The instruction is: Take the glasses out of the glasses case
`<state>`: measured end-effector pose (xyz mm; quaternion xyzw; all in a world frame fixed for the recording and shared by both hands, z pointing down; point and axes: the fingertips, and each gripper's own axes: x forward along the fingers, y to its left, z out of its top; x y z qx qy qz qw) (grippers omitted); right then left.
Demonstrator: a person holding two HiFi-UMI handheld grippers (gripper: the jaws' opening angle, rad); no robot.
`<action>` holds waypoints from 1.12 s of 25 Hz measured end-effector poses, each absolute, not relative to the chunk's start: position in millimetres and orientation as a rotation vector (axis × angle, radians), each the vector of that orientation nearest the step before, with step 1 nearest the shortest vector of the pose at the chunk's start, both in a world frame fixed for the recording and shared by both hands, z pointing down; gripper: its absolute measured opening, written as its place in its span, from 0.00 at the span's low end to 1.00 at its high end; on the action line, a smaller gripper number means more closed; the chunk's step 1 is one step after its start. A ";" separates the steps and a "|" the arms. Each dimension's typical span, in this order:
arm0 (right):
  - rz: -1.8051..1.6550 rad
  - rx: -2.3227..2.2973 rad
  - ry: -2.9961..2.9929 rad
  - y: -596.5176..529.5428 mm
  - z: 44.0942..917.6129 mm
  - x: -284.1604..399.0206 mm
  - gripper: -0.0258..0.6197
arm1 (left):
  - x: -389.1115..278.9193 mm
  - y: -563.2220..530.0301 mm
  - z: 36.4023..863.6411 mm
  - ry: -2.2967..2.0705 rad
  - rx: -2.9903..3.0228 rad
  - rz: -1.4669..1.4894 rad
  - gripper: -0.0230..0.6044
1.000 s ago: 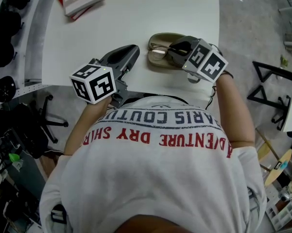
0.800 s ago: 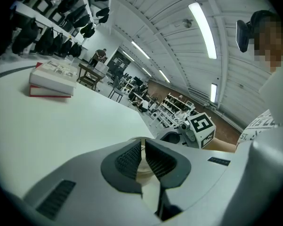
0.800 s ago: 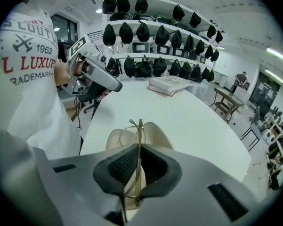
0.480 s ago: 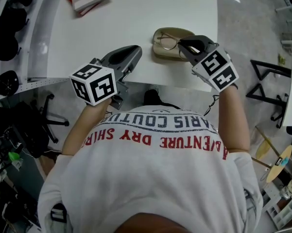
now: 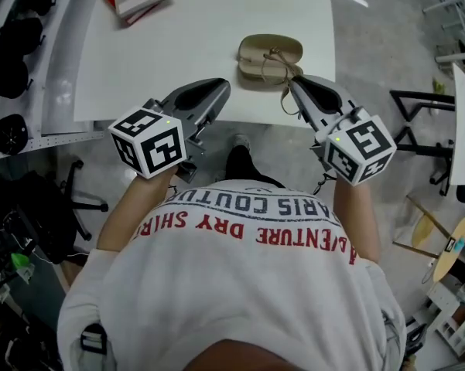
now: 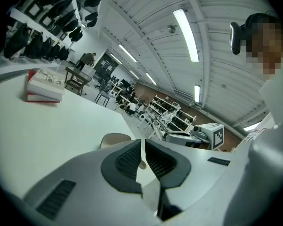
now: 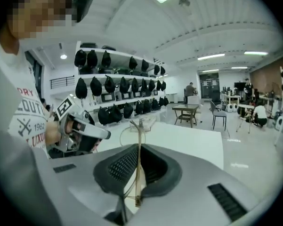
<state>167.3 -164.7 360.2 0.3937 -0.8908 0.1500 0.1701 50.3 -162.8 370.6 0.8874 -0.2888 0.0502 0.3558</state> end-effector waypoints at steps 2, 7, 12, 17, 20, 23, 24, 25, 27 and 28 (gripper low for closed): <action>0.459 1.163 -2.572 -150.7 351.8 165.7 0.09 | 51.3 -152.4 365.9 -0.725 2.307 0.122 0.11; 0.483 1.240 -2.644 -117.2 337.9 165.1 0.09 | 56.9 -127.3 355.5 -0.686 2.346 0.109 0.11; 0.557 1.272 -2.697 -93.9 335.3 160.5 0.09 | 55.0 -106.3 353.3 -0.670 2.356 0.111 0.11; 0.594 1.291 -2.727 -80.9 333.1 156.7 0.09 | 53.2 -92.5 351.2 -0.659 2.362 0.122 0.11; 0.567 1.277 -2.732 -78.1 331.6 154.2 0.09 | 52.8 -90.5 348.0 -0.664 2.370 0.123 0.11; 0.542 1.271 -2.728 -76.0 332.1 152.9 0.09 | 50.9 -89.1 347.7 -0.671 2.368 0.122 0.11; 0.546 1.273 -2.731 -76.5 332.1 153.2 0.09 | 50.6 -89.3 348.2 -0.673 2.367 0.122 0.11; 0.549 1.275 -2.735 -77.3 332.0 153.8 0.09 | 50.6 -89.7 348.9 -0.674 2.367 0.124 0.11; 0.551 1.273 -2.738 -78.5 332.6 154.4 0.09 | 51.9 -90.0 350.9 -0.673 2.367 0.129 0.11; 0.552 1.269 -2.737 -78.7 333.3 154.3 0.09 | 52.8 -89.9 352.0 -0.672 2.366 0.132 0.11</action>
